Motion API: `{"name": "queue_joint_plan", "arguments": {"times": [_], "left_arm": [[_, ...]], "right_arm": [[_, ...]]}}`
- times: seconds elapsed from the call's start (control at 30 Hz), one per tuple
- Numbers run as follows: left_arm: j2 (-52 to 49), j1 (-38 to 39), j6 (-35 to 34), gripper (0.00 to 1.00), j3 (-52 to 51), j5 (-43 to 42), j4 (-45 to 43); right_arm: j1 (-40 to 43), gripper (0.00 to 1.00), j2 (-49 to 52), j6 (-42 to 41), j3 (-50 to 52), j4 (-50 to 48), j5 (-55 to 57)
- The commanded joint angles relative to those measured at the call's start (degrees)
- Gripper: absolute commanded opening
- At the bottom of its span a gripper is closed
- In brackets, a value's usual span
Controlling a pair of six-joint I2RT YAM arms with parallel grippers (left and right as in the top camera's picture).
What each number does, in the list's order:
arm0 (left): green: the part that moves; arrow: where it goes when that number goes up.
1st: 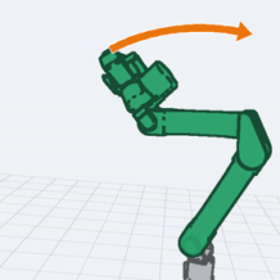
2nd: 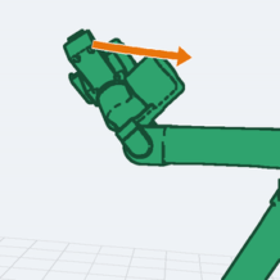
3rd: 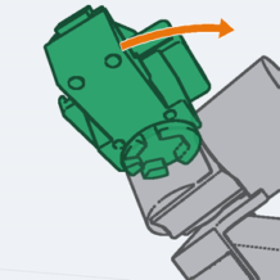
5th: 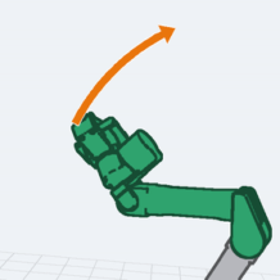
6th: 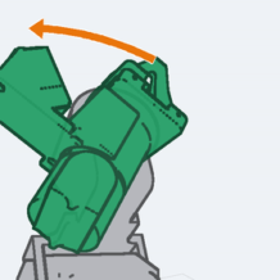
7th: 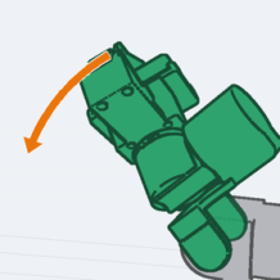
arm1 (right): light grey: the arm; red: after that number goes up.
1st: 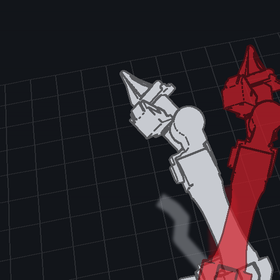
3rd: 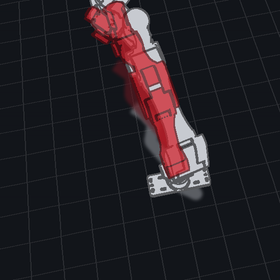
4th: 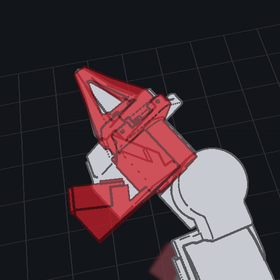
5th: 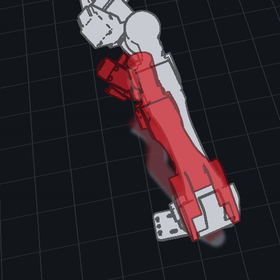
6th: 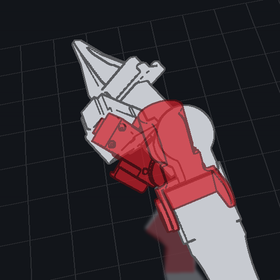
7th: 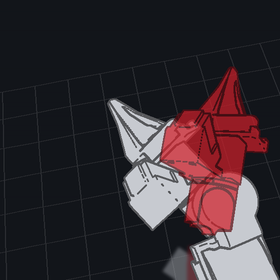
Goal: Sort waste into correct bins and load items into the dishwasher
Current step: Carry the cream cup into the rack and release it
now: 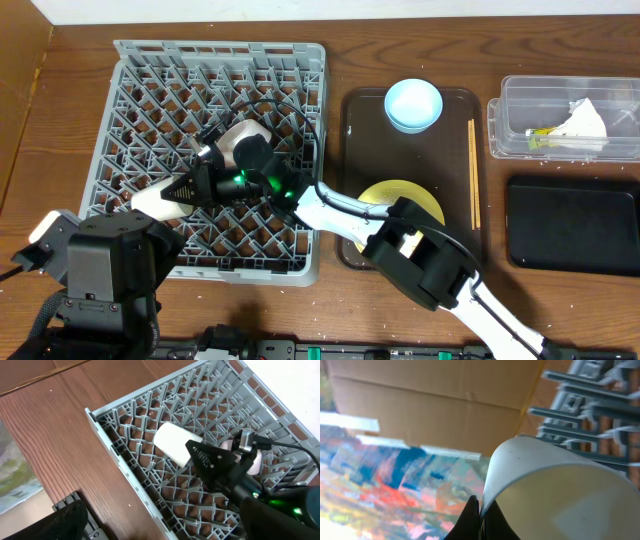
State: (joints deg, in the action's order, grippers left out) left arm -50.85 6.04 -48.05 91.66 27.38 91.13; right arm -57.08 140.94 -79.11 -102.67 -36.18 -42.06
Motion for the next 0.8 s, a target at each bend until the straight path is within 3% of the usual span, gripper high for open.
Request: {"name": "queue_joint_plan", "arguments": {"times": [0.0, 0.2, 0.57, 0.63, 0.7, 0.77], "left_arm": [[0.0, -0.3, -0.5, 0.98, 0.5, 0.7, 0.1], [0.0, -0.3, -0.5, 0.98, 0.5, 0.7, 0.1], [0.0, -0.3, -0.5, 0.98, 0.5, 0.7, 0.1], [0.0, -0.3, -0.5, 0.98, 0.5, 0.7, 0.1], [0.0, -0.3, -0.5, 0.98, 0.5, 0.7, 0.1], [0.0, -0.3, -0.5, 0.98, 0.5, 0.7, 0.1]], "right_arm": [[0.1, 0.01, 1.8, -1.0, -0.3, 0.4, 2.4], [0.6, 0.01, 1.9, 6.7, -0.3, 5.1, 2.7], [2.3, 0.02, -5.5, 19.7, -0.3, 28.6, 10.8], [2.4, 0.06, -7.8, 22.5, -0.3, 32.3, 13.6], [2.8, 0.17, -10.1, 25.3, -0.3, 35.8, 15.6], [3.4, 0.19, -12.5, 25.6, -0.3, 39.8, 16.8]]}}
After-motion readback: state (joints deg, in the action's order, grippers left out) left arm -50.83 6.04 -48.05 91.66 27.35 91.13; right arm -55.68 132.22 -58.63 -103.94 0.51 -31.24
